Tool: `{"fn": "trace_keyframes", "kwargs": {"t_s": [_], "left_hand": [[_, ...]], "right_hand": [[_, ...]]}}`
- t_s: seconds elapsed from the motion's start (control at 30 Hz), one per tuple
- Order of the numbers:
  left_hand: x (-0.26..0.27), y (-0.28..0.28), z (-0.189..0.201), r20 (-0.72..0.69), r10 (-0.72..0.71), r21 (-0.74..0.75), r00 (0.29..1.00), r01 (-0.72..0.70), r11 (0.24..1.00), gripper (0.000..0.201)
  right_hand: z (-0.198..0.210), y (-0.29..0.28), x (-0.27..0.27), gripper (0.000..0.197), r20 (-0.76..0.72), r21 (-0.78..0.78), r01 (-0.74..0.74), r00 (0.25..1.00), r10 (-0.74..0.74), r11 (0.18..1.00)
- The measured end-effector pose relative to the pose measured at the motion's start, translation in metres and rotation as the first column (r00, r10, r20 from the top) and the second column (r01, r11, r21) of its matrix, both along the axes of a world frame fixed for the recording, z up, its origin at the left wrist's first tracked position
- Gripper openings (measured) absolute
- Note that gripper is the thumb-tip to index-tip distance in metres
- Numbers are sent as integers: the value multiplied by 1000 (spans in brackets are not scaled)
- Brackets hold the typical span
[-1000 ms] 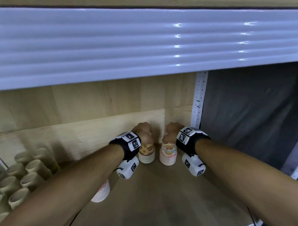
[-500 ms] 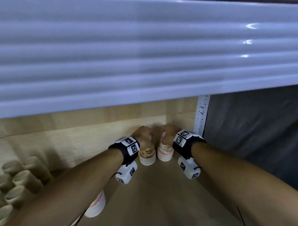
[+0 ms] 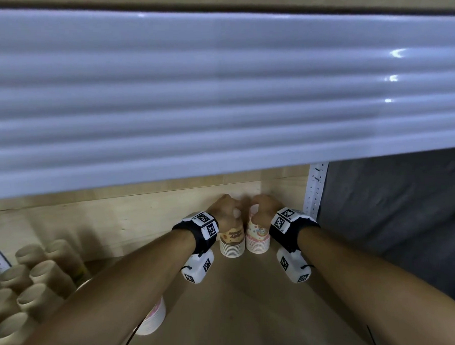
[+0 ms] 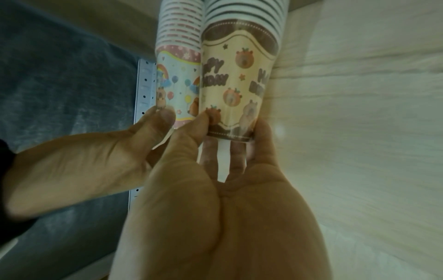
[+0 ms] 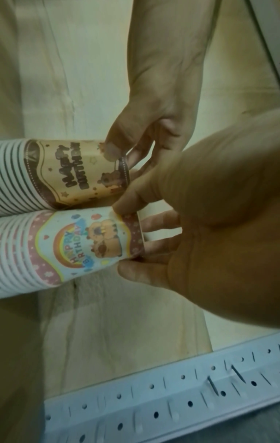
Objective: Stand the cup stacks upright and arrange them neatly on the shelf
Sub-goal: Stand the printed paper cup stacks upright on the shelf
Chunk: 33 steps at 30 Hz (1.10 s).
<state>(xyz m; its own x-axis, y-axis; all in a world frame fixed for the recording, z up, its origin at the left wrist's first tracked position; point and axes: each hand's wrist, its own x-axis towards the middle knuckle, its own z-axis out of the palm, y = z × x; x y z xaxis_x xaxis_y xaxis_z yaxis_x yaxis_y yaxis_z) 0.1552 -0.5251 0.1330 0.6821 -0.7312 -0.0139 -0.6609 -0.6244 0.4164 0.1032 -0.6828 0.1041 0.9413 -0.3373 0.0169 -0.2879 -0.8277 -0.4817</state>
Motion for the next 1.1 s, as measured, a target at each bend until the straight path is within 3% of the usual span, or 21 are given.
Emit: {"fn": "trace_keyframes", "kwargs": {"t_s": [0.07, 0.2, 0.43, 0.63, 0.73, 0.83, 1.1], "left_hand": [[1, 2, -1, 29, -4, -38, 1000, 5, 999, 29], [2, 10, 3, 71, 7, -59, 997, -3, 998, 44], [2, 38, 37, 114, 68, 43, 991, -74, 996, 43], [4, 93, 65, 51, 189, 129, 981, -194, 972, 49], [0, 129, 75, 43, 270, 151, 962, -274, 950, 49], [-6, 165, 81, 61, 332, 178, 941, -337, 924, 46], [-30, 235, 64, 58, 469, 201, 881, -470, 859, 43]], "right_hand": [[-1, -2, 1, 15, -20, -9, 2, 1000, -2, 1000], [0, -7, 0, 26, -60, -5, -1, 998, 1, 1000], [29, 17, -14, 51, -24, -157, 17, 999, -21, 987], [59, 60, -13, 46, -2, -167, -67, 998, 68, 984], [66, 91, -11, 34, 12, -148, -140, 990, 144, 979], [66, 123, -10, 37, 30, -153, -210, 976, 217, 966], [56, 206, -10, 45, -10, -88, -406, 913, 407, 909]]}}
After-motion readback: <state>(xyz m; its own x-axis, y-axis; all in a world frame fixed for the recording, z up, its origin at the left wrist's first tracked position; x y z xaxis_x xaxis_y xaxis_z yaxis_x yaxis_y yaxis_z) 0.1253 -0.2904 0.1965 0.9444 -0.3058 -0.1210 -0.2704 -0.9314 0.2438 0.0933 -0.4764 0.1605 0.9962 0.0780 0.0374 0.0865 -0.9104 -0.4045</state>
